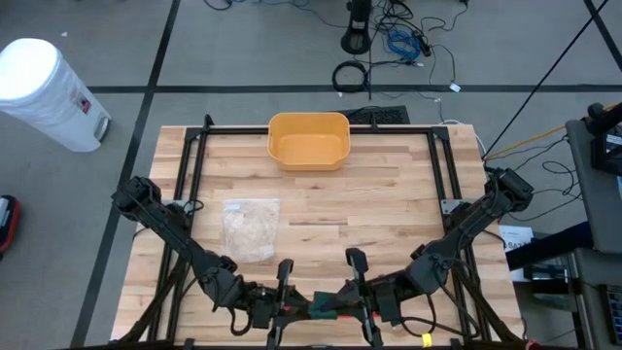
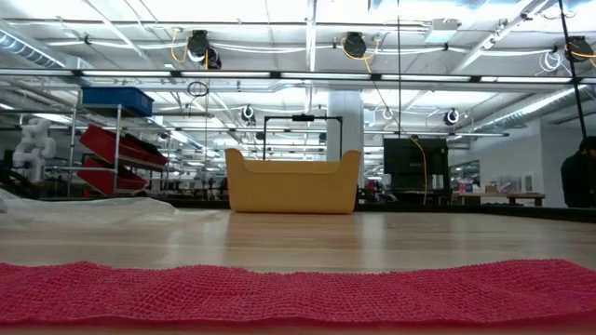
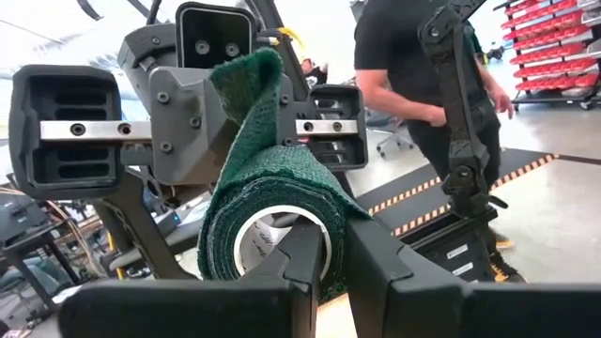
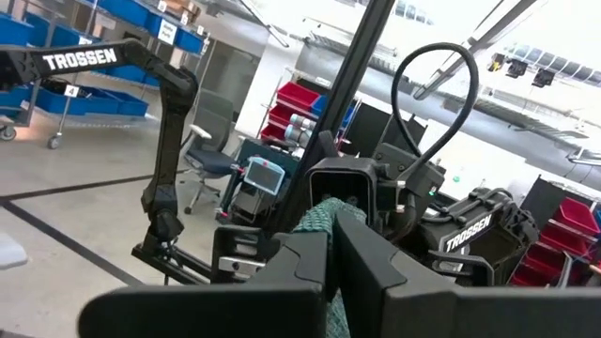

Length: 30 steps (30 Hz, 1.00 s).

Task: Roll bandage
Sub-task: Roll the green bandage

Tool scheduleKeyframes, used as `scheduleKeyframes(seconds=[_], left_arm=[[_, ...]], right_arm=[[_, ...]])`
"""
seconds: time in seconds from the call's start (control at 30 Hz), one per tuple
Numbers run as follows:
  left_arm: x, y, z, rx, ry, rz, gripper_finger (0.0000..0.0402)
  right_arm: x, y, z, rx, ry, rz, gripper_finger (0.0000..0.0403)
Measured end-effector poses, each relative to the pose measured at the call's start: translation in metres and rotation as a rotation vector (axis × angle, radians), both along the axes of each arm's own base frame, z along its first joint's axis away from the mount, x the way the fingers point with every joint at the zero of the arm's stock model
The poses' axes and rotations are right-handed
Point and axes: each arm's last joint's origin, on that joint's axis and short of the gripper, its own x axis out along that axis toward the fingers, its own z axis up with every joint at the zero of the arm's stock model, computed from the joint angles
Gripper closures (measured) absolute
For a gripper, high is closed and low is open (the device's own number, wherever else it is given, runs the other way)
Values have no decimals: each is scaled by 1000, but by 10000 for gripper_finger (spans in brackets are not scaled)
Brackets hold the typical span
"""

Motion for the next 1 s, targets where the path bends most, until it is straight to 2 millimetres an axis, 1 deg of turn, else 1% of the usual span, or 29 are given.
scheduleKeyframes(seconds=[0.2, 0.33, 0.53, 1.0], left_arm=[[0, 0, 0, 5, 0, 1, 363], [0, 0, -1, 39, -2, 9, 363], [0, 0, -2, 70, 5, 19, 363], [1, 0, -3, 75, 12, 35, 363]], right_arm=[[-1, 2, -1, -1, 10, 7, 382], [-3, 5, -1, -13, 10, 14, 378], [-5, 7, -2, -23, 17, 21, 377], [-7, 11, -6, -27, 54, 37, 377]])
